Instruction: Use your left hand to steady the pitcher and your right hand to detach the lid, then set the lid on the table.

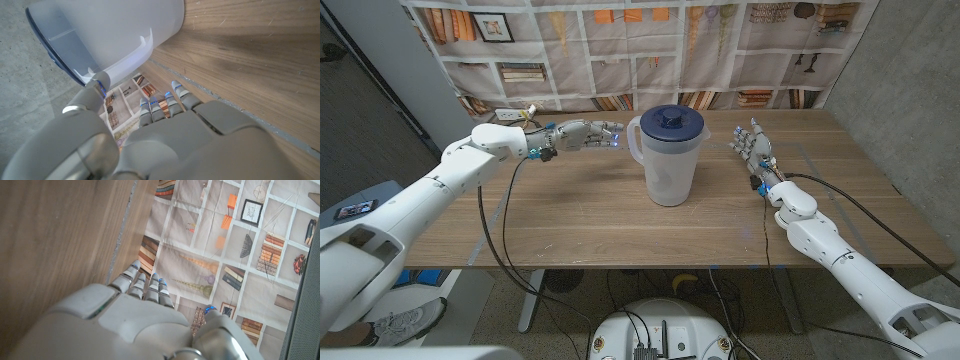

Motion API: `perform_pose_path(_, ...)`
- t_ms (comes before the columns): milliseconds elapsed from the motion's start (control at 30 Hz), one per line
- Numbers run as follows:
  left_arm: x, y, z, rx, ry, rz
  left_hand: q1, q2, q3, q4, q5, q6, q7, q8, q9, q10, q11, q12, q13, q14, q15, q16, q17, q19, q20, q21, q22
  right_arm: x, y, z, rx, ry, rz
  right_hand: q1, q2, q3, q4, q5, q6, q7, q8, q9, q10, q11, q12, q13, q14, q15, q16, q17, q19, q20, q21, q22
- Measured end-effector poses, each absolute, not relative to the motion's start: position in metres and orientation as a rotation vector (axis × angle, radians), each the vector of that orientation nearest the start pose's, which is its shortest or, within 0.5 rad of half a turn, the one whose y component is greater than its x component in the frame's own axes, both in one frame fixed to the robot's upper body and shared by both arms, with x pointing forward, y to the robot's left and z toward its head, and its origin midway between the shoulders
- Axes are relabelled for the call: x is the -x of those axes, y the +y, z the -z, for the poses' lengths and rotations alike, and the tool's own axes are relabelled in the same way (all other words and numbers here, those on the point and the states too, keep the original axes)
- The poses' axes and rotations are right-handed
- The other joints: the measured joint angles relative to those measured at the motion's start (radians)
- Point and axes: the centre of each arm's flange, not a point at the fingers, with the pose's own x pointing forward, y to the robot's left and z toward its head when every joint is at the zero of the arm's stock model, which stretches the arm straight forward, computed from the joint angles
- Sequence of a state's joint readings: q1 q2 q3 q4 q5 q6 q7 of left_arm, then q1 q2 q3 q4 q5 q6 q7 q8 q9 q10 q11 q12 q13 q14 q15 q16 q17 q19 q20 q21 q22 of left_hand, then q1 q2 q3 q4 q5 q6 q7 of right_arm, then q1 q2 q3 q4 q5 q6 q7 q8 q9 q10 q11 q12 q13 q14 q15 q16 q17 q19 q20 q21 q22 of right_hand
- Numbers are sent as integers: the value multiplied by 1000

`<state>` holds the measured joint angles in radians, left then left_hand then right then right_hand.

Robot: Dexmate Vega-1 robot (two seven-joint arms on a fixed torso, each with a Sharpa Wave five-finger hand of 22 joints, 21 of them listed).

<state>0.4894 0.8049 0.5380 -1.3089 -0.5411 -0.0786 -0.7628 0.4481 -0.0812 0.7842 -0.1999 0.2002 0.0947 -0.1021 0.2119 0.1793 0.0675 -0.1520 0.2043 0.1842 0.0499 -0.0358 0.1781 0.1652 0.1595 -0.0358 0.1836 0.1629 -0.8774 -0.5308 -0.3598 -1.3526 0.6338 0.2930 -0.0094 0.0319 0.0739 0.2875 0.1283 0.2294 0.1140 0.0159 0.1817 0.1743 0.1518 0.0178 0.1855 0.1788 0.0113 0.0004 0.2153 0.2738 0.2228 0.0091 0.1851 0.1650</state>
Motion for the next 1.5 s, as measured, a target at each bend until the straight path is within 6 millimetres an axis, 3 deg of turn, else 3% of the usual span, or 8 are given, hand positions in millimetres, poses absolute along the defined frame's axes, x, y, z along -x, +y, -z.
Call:
perform_pose_path(133, -630, 293, -91, -633, -424, 817, 23, -13, 3, 3, 0, 5, -4, 0, 5, 6, -6, 0, 0, 9, 0, 0, 0, 0, 0, 0, 0, -642, -295, 30, -29, -606, -178, 0, 0, 0, 0, 0, 0, 0, 0, 0, 0, 0, 0, 0, 0, 0, 0, 0, 0, 0, 0, 0)
perform_pose_path(367, -637, 287, -96, -635, -425, 837, 87, -60, 8, 0, 0, 78, -13, 27, 5, 73, -24, 16, 5, 95, -2, 13, 0, 19, -4, 0, 3, -641, -296, 31, -30, -606, -176, 0, 0, 3, 3, 0, 0, 0, 0, 0, 0, 0, 0, 0, 0, 0, 0, 0, 0, 0, 0, 0)
perform_pose_path(667, -639, 279, -99, -667, -437, 874, 195, -91, 7, 1, -4, 177, -28, 56, 5, 162, -51, 29, 5, 190, -3, 19, 0, 81, -5, 6, 3, -638, -300, 34, -34, -606, -169, 0, 0, 4, 4, 0, 0, 0, 0, 0, 0, 0, 0, 0, 0, 0, 0, 0, 0, 0, 0, 0)
perform_pose_path(1033, -645, 274, -103, -668, -448, 872, 301, -92, -32, 5, -13, 245, -48, 70, 2, 235, -52, 29, 2, 244, -3, 12, 0, 132, -3, 6, 3, -635, -304, 37, -40, -606, -159, 0, 0, 4, 4, 0, 0, 0, 0, 0, 0, 0, 0, 0, 0, 0, 0, -5, 2, 13, 0, 0)
perform_pose_path(1500, -661, 262, -105, -663, -469, 902, 421, -86, -116, 11, -20, 350, -40, 70, -3, 345, -56, 28, -3, 346, -7, 12, 5, 214, -6, 19, 3, -634, -309, 40, -49, -603, -145, 0, 0, 4, 4, 0, 6, -6, 0, 0, 0, 0, 0, 0, 0, 0, 0, -5, 2, 13, 0, 0)
